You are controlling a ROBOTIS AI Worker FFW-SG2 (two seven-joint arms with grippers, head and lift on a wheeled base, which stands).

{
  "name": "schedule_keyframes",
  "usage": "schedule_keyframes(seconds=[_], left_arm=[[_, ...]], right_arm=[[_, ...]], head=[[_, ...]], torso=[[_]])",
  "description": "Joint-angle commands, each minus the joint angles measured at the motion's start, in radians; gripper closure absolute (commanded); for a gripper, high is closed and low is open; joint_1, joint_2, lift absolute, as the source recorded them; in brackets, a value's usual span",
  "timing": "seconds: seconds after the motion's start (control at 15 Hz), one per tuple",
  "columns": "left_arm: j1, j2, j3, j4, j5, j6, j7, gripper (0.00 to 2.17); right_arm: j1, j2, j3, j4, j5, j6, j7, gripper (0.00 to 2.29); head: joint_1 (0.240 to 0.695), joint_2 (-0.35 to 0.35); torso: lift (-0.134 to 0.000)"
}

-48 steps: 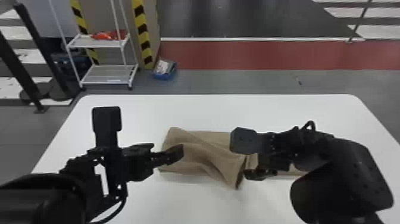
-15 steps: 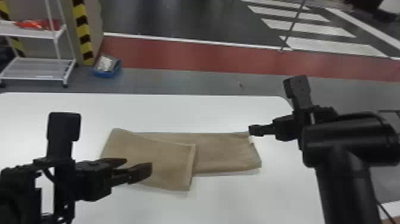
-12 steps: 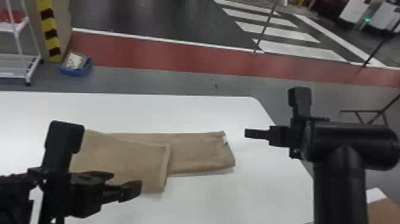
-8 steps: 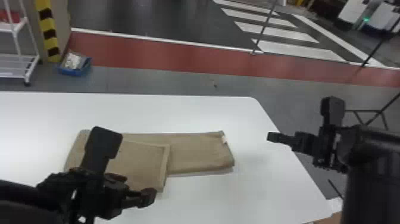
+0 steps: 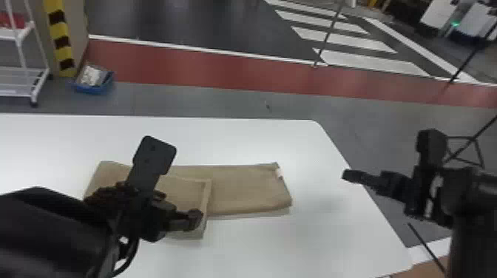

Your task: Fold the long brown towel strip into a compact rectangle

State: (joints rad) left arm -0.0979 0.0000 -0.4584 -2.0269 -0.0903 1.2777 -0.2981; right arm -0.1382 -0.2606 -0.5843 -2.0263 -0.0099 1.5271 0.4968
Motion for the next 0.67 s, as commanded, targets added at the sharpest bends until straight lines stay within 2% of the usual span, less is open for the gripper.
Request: schedule_keyframes(seconds=[0.0, 0.27, 0.33, 0.4, 0.47, 0.6], left_arm=[[-0.006, -0.003, 0.037, -0.004, 0.006, -0.008, -0.010, 0.27], [0.001, -0.003, 0.161, -0.016, 0.043, -0.008, -0.035, 0.27], [0.003, -0.003, 0.188, -0.024, 0.055, -0.008, -0.039, 0.27], [0.004, -0.003, 0.211, -0.033, 0.060, -0.008, -0.045, 0.27], [0.007, -0.003, 0.233, -0.042, 0.063, -0.011, -0.047, 0.27], [0.023, -0.003, 0.276, -0.049, 0.073, -0.057, -0.045, 0.27]], right_arm=[[0.009, 0.047, 0.103, -0.014, -0.002, -0.003, 0.000, 0.10], [0.002, 0.156, 0.342, -0.092, 0.027, 0.028, -0.017, 0.10], [0.000, 0.195, 0.406, -0.097, 0.051, 0.028, -0.017, 0.10], [-0.003, 0.239, 0.460, -0.095, 0.073, 0.012, -0.017, 0.10], [-0.003, 0.262, 0.500, -0.074, 0.093, -0.006, -0.017, 0.10], [-0.020, 0.262, 0.535, 0.008, 0.110, -0.083, -0.015, 0.10]], head=[[0.695, -0.350], [0.695, -0.350], [0.695, -0.350], [0.695, -0.316], [0.695, -0.279], [0.695, -0.195]], torso=[[-0.124], [-0.124], [-0.124], [-0.124], [-0.124], [-0.124]])
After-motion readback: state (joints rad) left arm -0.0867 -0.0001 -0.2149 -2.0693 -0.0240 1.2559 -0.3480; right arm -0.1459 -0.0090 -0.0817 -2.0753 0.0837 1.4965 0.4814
